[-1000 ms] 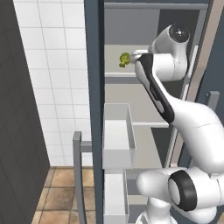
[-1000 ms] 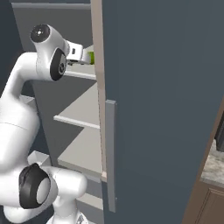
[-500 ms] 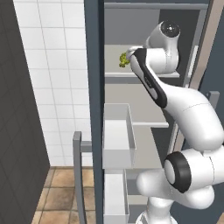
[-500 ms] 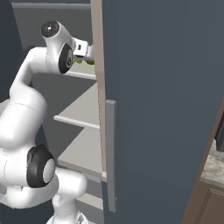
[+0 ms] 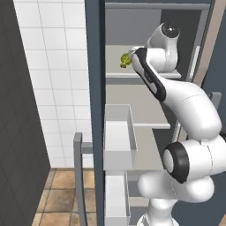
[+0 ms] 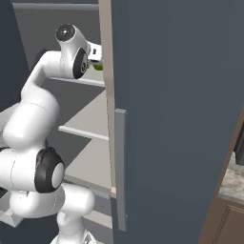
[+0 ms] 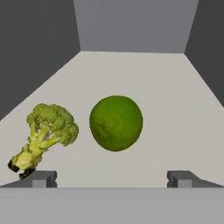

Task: Take the lime, broccoli, and pear from the freezer and place them in the bowl on the counter.

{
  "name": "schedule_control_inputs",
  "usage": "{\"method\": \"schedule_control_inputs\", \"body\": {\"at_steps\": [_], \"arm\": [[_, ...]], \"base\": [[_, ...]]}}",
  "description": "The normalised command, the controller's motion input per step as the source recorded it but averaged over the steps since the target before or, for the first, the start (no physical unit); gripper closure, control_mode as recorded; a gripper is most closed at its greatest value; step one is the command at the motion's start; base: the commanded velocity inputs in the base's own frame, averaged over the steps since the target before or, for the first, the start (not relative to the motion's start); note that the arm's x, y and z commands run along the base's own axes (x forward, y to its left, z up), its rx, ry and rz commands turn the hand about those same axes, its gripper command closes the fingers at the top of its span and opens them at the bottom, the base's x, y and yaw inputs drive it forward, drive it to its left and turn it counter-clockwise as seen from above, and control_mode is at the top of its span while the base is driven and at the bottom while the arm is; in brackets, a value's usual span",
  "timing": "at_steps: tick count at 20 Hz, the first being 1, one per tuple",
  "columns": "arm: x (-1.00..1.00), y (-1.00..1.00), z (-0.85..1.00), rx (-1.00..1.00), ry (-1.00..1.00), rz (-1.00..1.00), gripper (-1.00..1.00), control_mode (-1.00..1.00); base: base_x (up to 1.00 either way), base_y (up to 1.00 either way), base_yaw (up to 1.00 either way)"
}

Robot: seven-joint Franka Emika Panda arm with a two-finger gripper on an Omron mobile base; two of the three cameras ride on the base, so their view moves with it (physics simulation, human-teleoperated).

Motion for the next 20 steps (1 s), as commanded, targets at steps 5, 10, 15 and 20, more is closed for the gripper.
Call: {"method": "schedule_control_inputs", "body": {"at_steps": [5,10,15,20], "arm": [[0.15,-0.06,-0.11,0.00,0.00,0.00,-1.00,-1.00],[0.22,0.00,-0.02,0.00,0.00,0.00,-1.00,-1.00],[0.31,0.00,-0.03,0.00,0.00,0.00,-1.00,-1.00],[0.30,0.00,-0.11,0.00,0.00,0.00,-1.00,-1.00]], "base": [[0.00,0.00,0.00],[0.00,0.00,0.00],[0.00,0.00,0.00],[0.00,0.00,0.00]]}}
